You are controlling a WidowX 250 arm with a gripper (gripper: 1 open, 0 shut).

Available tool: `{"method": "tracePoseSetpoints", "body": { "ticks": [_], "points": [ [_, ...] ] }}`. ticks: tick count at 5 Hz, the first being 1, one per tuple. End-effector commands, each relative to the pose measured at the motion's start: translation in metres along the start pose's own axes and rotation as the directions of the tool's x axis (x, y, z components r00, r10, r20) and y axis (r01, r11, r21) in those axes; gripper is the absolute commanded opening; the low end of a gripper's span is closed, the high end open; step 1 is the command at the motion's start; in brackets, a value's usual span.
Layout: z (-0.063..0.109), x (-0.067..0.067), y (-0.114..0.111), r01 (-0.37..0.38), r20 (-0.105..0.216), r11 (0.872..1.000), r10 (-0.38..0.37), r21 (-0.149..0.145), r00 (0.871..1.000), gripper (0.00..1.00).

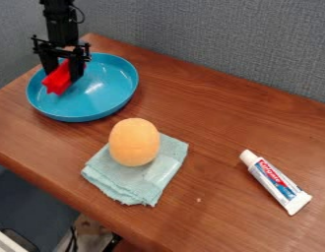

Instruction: Put the red object on the blue plate

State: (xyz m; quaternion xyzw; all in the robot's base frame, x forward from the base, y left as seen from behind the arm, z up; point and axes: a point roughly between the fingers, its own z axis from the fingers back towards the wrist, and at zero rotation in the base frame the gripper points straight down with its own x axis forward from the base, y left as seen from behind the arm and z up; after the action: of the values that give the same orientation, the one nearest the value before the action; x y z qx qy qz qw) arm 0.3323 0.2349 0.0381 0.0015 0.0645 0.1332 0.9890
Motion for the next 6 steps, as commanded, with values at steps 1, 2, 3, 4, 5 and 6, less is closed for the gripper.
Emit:
{"method": "tracePoseSetpoints", "body": {
  "ticks": [1,2,3,4,5,6],
  "points": [
    [0.024,0.0,0.011,-0.025,0.057,0.999,0.024,0.021,0.998,0.0],
    [0.024,-0.001,0.01,-0.029,0.05,0.999,0.028,0.02,0.998,0.0],
    [0.024,-0.002,0.01,-0.032,0.045,0.999,0.031,0.018,0.999,0.0],
    [0.027,-0.004,0.008,-0.03,0.043,0.999,0.029,0.015,0.999,1.0],
    [0.037,-0.006,0.004,-0.025,0.058,1.0,0.024,0.005,0.998,1.0],
    [0.054,-0.008,-0.001,-0.014,0.085,1.0,0.014,-0.007,0.996,1.0]
  ]
}}
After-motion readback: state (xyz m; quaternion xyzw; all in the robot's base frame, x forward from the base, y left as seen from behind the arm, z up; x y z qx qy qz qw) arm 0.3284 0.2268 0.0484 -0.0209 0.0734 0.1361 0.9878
